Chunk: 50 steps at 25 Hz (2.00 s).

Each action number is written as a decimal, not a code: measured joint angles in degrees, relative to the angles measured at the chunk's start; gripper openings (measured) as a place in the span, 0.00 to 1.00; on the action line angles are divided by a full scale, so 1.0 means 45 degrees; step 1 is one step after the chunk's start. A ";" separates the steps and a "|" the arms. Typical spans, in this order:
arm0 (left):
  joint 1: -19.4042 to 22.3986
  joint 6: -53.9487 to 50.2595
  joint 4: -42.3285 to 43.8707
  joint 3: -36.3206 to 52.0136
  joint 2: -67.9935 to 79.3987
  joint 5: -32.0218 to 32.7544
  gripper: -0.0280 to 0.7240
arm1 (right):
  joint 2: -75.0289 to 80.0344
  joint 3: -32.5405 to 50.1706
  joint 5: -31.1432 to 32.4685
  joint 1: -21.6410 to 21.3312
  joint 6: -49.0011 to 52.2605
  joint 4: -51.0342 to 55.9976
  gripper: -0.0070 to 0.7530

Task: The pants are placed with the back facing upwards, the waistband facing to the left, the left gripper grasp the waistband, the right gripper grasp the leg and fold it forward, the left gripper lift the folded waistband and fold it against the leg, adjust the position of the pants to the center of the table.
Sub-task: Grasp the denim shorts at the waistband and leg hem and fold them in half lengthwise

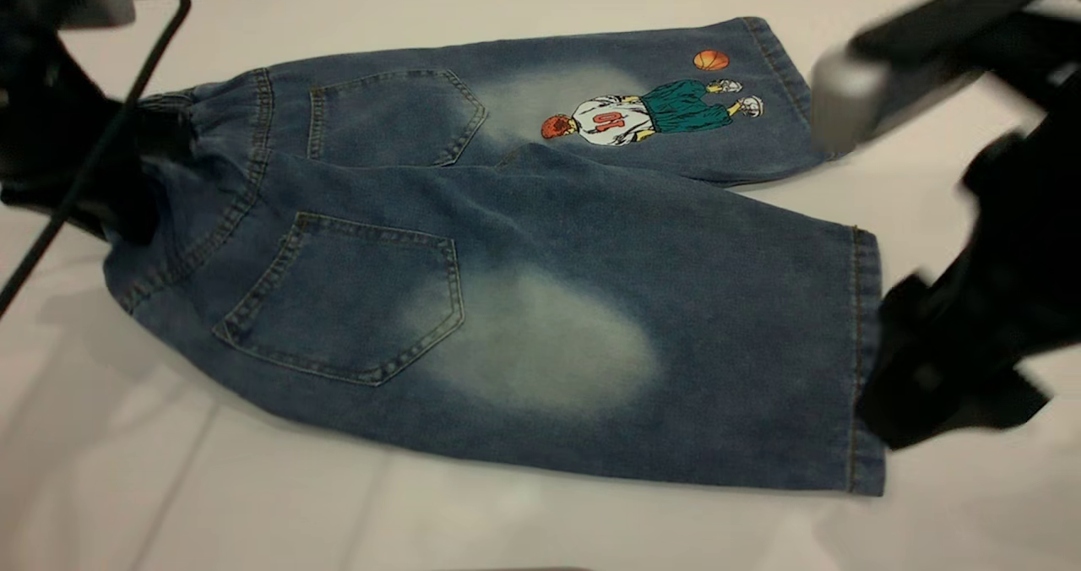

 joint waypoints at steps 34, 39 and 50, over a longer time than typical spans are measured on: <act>-0.0039 0.0123 -0.0039 -0.1586 0.0000 0.2140 0.15 | 0.4753 -0.0227 -0.4357 0.1343 0.0000 0.0000 0.08; -0.0039 0.0086 -0.0039 -0.2779 0.0000 0.4155 0.15 | 0.3514 -0.1274 -0.1604 0.1343 0.0000 -0.0180 0.06; -0.0039 -0.1298 -0.0299 -0.5106 0.0000 0.5672 0.15 | 0.2092 -0.6652 0.2026 -0.1911 -0.0029 -0.1545 0.06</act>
